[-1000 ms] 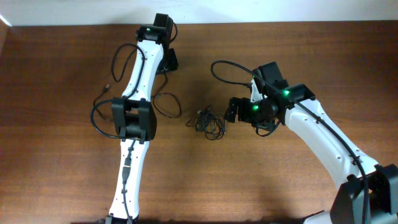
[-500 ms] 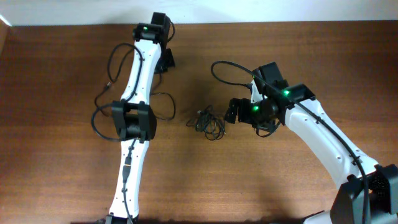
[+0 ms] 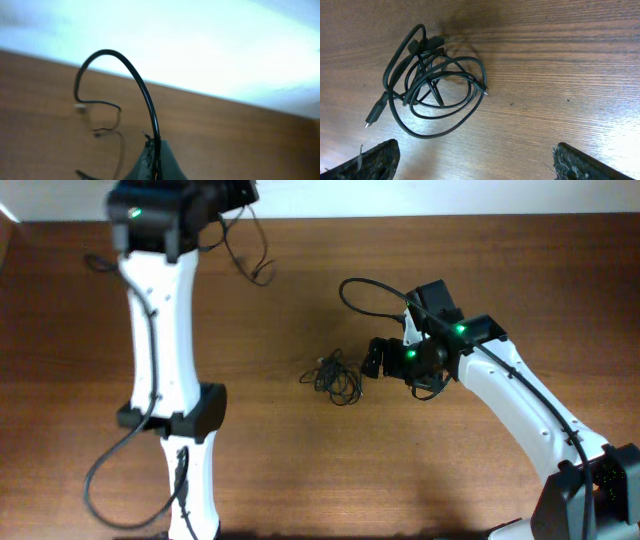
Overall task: Untangle cables
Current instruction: 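Pull the cable strand with the left gripper toward the back-left corner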
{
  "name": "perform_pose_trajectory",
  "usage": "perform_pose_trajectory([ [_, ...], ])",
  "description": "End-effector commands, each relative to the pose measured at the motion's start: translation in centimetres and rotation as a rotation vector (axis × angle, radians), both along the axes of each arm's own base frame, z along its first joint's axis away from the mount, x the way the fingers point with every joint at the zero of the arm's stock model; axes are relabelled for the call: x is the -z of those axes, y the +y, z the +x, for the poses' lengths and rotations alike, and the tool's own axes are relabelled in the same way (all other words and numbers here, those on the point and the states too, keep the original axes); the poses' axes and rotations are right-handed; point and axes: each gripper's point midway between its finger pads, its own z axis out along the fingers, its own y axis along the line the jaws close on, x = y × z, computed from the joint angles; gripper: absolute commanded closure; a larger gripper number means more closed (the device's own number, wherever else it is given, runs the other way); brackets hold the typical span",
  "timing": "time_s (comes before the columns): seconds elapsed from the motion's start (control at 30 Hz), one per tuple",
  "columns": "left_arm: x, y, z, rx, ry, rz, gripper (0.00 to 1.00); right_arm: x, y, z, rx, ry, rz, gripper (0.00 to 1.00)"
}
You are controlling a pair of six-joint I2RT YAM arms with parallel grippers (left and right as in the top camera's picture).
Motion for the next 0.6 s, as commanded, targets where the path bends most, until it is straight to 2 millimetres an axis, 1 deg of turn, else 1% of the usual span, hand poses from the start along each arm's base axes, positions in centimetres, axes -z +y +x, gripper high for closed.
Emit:
perform_pose_trajectory([
  [0.0, -5.5, -0.4, -2.4, 0.096, -0.160, 0.052, 1.00, 0.3, -0.3, 0.0, 0.002, 0.003, -0.012, 0.01],
  [0.07, -7.0, -1.1, -2.9, 0.166, -0.229, 0.123, 1.00, 0.3, -0.3, 0.0, 0.002, 0.003, -0.011, 0.01],
  [0.13, -7.5, -1.7, -3.0, 0.212, -0.265, 0.179, 1.00, 0.3, -0.3, 0.0, 0.002, 0.004, -0.012, 0.01],
  [0.27, -7.0, -2.8, -3.1, 0.263, -0.256, 0.156, 1.00, 0.3, -0.3, -0.1, 0.002, 0.005, -0.012, 0.01],
  [0.47, -6.7, -2.7, -2.5, 0.254, -0.253, 0.159, 1.00, 0.3, -0.3, -0.1, 0.002, 0.005, -0.012, 0.01],
  [0.57, -6.1, -2.7, -2.1, 0.249, -0.238, 0.158, 1.00, 0.3, -0.3, -0.1, 0.002, 0.005, -0.012, 0.01],
])
